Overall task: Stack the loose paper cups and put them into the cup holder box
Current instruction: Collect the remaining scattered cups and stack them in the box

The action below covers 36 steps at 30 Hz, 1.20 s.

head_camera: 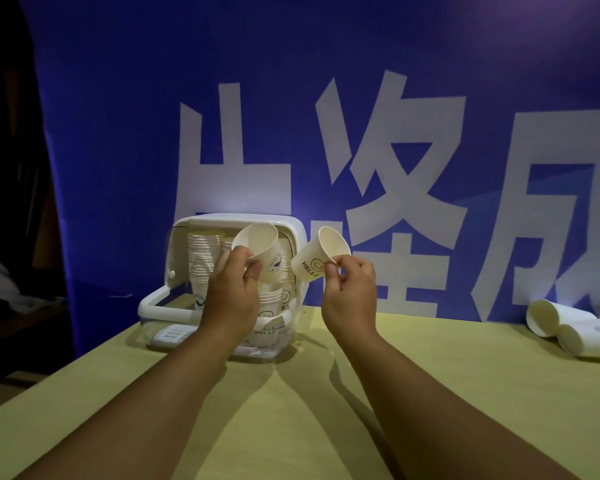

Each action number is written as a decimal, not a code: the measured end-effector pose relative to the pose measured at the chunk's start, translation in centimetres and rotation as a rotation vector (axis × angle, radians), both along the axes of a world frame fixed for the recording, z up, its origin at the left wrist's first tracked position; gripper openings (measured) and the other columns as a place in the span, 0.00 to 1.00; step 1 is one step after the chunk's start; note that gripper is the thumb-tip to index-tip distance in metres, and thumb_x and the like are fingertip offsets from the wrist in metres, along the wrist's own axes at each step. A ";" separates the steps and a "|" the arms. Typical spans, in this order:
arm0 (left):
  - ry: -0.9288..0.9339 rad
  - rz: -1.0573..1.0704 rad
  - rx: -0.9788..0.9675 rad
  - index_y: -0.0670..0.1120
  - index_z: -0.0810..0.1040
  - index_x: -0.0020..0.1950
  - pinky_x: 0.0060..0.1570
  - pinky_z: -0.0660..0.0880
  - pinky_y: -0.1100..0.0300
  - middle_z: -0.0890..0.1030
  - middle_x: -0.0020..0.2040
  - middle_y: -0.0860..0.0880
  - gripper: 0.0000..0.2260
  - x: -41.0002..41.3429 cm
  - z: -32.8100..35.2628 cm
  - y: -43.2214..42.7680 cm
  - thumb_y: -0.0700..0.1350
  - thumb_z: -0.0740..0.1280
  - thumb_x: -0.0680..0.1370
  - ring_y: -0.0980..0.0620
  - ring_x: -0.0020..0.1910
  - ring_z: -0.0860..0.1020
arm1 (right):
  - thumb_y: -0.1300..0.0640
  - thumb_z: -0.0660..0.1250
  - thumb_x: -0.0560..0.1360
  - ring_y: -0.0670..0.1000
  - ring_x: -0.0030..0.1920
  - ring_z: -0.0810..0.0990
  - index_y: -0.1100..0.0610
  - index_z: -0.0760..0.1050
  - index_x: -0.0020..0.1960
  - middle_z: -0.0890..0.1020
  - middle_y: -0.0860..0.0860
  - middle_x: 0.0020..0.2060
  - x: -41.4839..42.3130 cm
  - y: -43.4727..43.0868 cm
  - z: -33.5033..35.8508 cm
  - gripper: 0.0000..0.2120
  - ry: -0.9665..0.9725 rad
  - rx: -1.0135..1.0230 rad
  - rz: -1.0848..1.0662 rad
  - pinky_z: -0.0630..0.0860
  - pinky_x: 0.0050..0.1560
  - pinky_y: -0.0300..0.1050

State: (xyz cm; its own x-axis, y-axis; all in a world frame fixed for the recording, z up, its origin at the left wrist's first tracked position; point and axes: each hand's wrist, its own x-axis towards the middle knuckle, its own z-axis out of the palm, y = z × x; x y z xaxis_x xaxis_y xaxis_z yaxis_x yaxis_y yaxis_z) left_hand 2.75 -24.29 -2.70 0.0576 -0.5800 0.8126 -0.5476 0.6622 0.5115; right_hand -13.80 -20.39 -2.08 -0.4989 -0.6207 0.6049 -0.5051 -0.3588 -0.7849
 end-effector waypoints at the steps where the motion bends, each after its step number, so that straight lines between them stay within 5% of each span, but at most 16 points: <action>1: -0.047 0.013 0.031 0.48 0.70 0.49 0.40 0.69 0.59 0.74 0.52 0.48 0.06 0.1 -0.2 -0.2 0.47 0.60 0.84 0.47 0.49 0.73 | 0.54 0.64 0.81 0.50 0.58 0.75 0.52 0.75 0.60 0.71 0.49 0.61 0.0 0.0 0.0 0.08 0.003 -0.001 0.006 0.76 0.58 0.43; 7: -0.356 0.146 0.221 0.50 0.69 0.50 0.47 0.73 0.51 0.72 0.55 0.49 0.07 1.0 -0.6 -0.5 0.51 0.56 0.84 0.48 0.51 0.72 | 0.54 0.64 0.81 0.51 0.59 0.75 0.51 0.75 0.60 0.70 0.49 0.63 -0.4 -0.3 -0.5 0.09 0.050 0.009 0.009 0.76 0.57 0.41; 11: -0.570 0.196 0.410 0.54 0.70 0.53 0.54 0.75 0.46 0.75 0.55 0.52 0.14 1.5 -0.6 -0.1 0.61 0.52 0.83 0.50 0.52 0.74 | 0.53 0.64 0.81 0.49 0.60 0.74 0.50 0.75 0.61 0.71 0.48 0.64 0.1 -0.1 0.0 0.10 0.093 -0.019 0.007 0.73 0.54 0.38; 16: -0.429 0.052 0.460 0.57 0.67 0.55 0.53 0.79 0.48 0.77 0.57 0.55 0.14 1.3 -0.6 0.3 0.65 0.63 0.79 0.52 0.54 0.77 | 0.53 0.64 0.81 0.45 0.58 0.70 0.51 0.75 0.61 0.70 0.48 0.65 1.4 0.3 1.4 0.09 0.213 -0.055 0.052 0.71 0.52 0.36; 22: -0.282 0.005 0.366 0.65 0.43 0.72 0.58 0.79 0.45 0.75 0.70 0.49 0.43 1.6 -0.5 0.8 0.62 0.74 0.72 0.46 0.61 0.79 | 0.53 0.64 0.81 0.48 0.56 0.74 0.50 0.75 0.62 0.74 0.48 0.60 2.8 0.5 2.2 0.11 0.418 0.134 0.137 0.72 0.52 0.39; 26: -0.282 -0.016 0.264 0.70 0.38 0.74 0.56 0.81 0.44 0.74 0.71 0.47 0.47 1.7 -0.6 0.9 0.59 0.75 0.74 0.47 0.57 0.80 | 0.53 0.66 0.80 0.48 0.54 0.75 0.50 0.75 0.64 0.77 0.49 0.61 3.1 0.8 2.1 0.13 0.431 0.200 0.194 0.75 0.53 0.42; 30: -0.252 -0.062 0.318 0.68 0.49 0.78 0.61 0.78 0.43 0.71 0.75 0.52 0.39 1.9 -0.7 0.6 0.61 0.72 0.75 0.48 0.67 0.76 | 0.54 0.66 0.80 0.53 0.63 0.77 0.46 0.64 0.75 0.76 0.49 0.67 2.8 0.8 1.4 0.26 0.475 0.290 0.221 0.76 0.59 0.48; 36: -0.345 0.032 0.433 0.54 0.67 0.76 0.59 0.76 0.49 0.77 0.68 0.51 0.24 1.9 -0.7 0.6 0.63 0.57 0.82 0.48 0.64 0.76 | 0.58 0.65 0.81 0.54 0.64 0.77 0.46 0.64 0.76 0.76 0.50 0.67 2.4 0.2 -0.5 0.26 0.671 0.387 0.211 0.75 0.61 0.50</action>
